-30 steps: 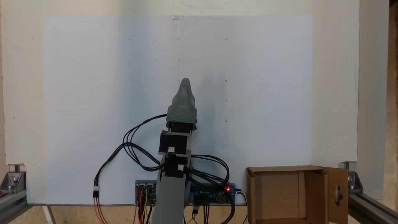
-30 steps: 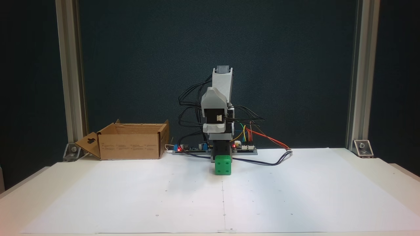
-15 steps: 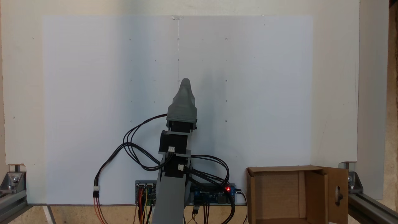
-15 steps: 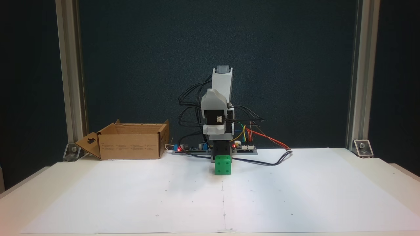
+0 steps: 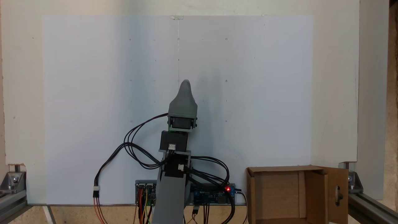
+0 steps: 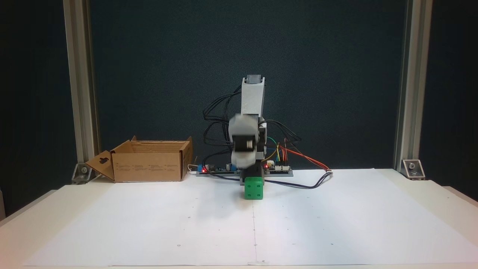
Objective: Grasp a green dice and put it in the bin.
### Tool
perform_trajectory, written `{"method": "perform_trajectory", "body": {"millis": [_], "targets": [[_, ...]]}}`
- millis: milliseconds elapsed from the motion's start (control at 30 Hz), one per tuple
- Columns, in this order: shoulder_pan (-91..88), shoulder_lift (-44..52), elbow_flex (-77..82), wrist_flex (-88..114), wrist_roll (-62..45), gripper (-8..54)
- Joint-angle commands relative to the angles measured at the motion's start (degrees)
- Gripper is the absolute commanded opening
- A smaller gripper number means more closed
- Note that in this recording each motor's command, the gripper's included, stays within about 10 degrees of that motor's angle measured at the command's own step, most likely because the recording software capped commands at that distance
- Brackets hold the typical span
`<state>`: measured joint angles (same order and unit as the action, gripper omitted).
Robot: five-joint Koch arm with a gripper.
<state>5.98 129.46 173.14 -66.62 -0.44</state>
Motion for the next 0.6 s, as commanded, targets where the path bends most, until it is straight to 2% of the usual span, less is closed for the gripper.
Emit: {"method": "perform_trajectory", "body": {"millis": [0,267,567], "targets": [[0.09,6.06,-4.66,9.03,1.23,43.9],[-1.85,6.15,-29.18,41.99,1.23,43.9],[-2.55,5.98,-45.62,76.27,1.32,43.8]]}}
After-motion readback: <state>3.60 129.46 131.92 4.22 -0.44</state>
